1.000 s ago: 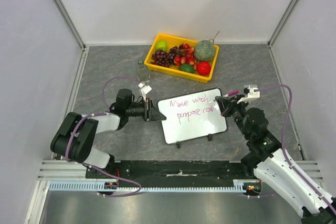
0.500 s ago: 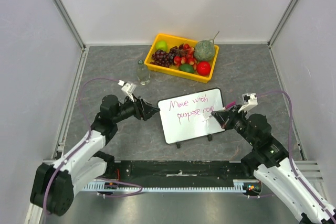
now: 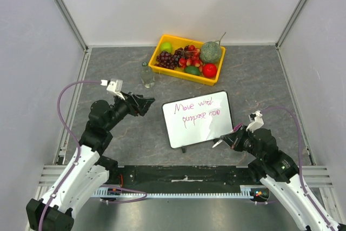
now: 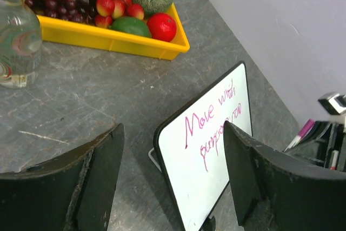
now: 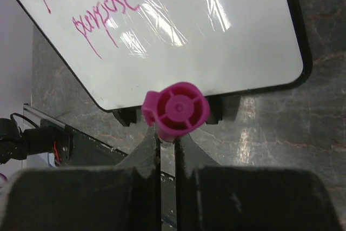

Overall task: Write a sentence on the whiteboard
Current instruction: Place the whiteboard marker at the center of the board.

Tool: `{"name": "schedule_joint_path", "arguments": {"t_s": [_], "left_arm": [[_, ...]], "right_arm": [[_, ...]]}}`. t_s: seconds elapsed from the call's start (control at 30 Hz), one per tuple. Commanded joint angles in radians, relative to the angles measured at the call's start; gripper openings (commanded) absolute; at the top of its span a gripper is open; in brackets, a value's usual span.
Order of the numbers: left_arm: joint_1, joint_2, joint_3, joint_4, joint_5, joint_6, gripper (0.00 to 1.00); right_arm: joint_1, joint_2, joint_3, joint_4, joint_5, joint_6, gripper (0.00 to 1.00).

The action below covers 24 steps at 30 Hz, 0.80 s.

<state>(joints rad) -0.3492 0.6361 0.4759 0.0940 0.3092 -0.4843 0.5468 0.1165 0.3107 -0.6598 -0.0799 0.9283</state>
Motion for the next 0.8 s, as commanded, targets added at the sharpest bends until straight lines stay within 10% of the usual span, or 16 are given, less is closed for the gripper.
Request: {"name": "schedule_joint_path", "arguments": {"t_s": [0.0, 0.17, 0.5, 0.77], "left_arm": [[-0.001, 0.019, 0.113, -0.069, -0.044, -0.002, 0.79], [0.001, 0.008, 0.127, -0.083, -0.07, 0.01, 0.79], [0.001, 0.016, 0.139, -0.12, -0.042, 0.012, 0.79], [0.0, 0.062, 0.181, -0.169, -0.001, 0.024, 0.81]], "right_arm": [[-0.001, -0.002, -0.013, -0.095, -0.037, 0.041, 0.09], [-0.001, 0.029, -0.01, -0.123, -0.06, 0.041, 0.24], [-0.002, 0.012, 0.051, -0.135, 0.054, 0.032, 0.92], [-0.001, 0.123, 0.102, 0.003, 0.074, -0.065, 0.98]]}}
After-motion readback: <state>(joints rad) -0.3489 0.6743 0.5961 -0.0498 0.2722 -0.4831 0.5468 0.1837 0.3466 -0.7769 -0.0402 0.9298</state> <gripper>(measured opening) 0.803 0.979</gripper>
